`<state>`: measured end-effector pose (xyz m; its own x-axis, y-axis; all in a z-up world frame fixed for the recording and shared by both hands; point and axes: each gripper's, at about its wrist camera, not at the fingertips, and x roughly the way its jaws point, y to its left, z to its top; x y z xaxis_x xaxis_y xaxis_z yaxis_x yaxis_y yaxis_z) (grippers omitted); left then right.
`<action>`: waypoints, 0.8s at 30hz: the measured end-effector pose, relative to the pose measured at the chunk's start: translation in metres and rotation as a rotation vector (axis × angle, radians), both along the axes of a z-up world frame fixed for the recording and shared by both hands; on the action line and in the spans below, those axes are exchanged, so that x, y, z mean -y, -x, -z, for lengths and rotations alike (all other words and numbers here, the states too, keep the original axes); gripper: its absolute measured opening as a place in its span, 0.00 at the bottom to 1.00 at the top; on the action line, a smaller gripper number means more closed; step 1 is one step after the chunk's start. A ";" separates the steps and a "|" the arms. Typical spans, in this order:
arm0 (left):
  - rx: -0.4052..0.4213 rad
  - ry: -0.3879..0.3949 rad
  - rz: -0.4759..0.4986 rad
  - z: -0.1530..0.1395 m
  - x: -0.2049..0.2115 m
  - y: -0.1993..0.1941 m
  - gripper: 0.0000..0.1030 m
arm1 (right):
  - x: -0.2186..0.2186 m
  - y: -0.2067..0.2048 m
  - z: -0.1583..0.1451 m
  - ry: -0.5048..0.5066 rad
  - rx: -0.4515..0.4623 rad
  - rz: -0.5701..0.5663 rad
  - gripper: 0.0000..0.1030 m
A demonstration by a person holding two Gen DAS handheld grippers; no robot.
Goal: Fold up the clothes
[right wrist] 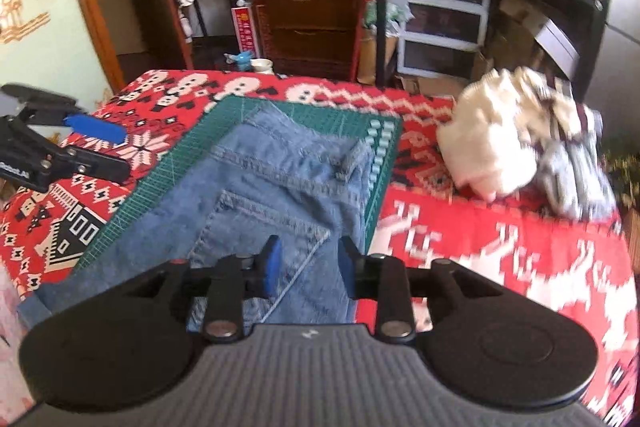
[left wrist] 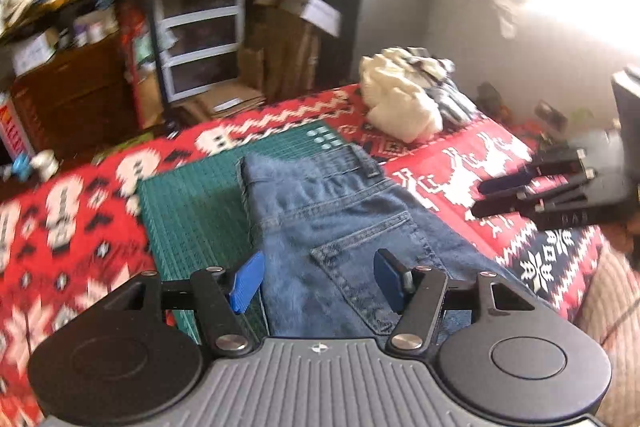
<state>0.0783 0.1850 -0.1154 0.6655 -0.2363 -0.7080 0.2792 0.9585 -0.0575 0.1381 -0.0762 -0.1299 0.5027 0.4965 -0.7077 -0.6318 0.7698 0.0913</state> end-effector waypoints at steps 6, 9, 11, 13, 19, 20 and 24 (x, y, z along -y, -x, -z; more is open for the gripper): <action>-0.047 0.013 0.099 -0.002 0.013 -0.049 0.11 | -0.026 -0.045 -0.022 0.012 -0.065 -0.054 0.10; -0.104 0.015 0.102 0.011 0.019 -0.081 0.06 | -0.045 -0.076 -0.015 0.000 -0.140 -0.040 0.07; -0.156 0.002 0.086 0.024 0.019 -0.102 0.03 | -0.059 -0.094 -0.004 0.002 -0.198 -0.048 0.05; -0.197 0.010 0.060 0.032 0.016 -0.118 0.02 | -0.074 -0.111 0.006 0.004 -0.256 -0.056 0.03; -0.335 0.059 -0.023 0.054 0.001 -0.160 0.02 | -0.115 -0.159 0.038 0.013 -0.414 -0.072 0.03; -0.356 0.061 -0.032 0.058 0.000 -0.165 0.02 | -0.119 -0.163 0.043 0.019 -0.427 -0.070 0.03; -0.404 0.058 -0.049 0.075 -0.001 -0.175 0.00 | -0.133 -0.177 0.066 0.043 -0.484 -0.053 0.02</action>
